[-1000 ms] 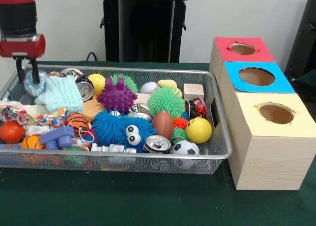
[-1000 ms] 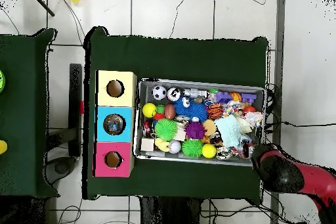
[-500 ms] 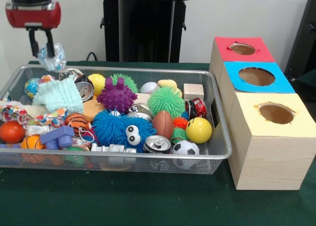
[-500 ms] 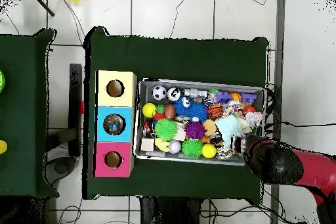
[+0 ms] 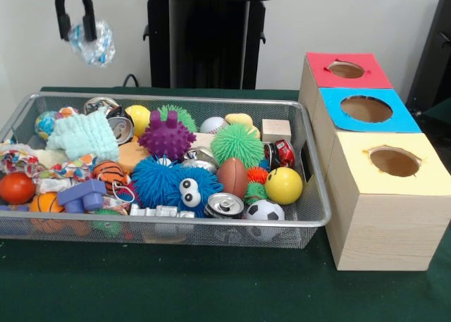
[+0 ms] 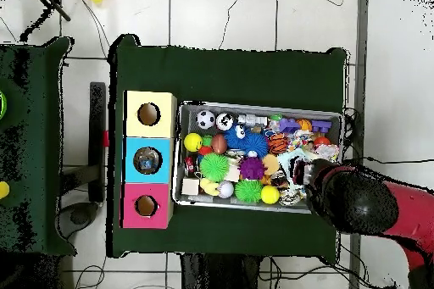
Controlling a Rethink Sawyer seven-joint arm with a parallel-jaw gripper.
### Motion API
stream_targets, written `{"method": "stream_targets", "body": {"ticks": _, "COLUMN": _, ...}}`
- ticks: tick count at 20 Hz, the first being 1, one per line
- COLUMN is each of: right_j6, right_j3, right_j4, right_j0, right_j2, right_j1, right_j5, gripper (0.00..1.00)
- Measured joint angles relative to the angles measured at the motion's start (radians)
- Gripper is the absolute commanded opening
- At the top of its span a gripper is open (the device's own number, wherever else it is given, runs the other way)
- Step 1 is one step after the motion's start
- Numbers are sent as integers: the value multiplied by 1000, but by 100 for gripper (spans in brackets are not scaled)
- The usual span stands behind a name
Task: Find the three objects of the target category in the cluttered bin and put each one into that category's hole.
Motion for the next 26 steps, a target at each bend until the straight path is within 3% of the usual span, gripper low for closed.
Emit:
{"method": "stream_targets", "body": {"ticks": 7, "right_j6": 0, "right_j3": 0, "right_j4": 86, "right_j0": 79, "right_j2": -8, "right_j1": -93, "right_j5": 36, "gripper": 0}}
{"method": "stream_targets", "body": {"ticks": 10, "right_j6": 0, "right_j3": -2, "right_j4": 101, "right_j0": 154, "right_j2": -30, "right_j1": -126, "right_j5": 46, "gripper": 0}}
{"method": "stream_targets", "body": {"ticks": 26, "right_j6": 47, "right_j3": -10, "right_j4": 142, "right_j0": 451, "right_j2": -174, "right_j1": -107, "right_j5": 46, "gripper": 0}}
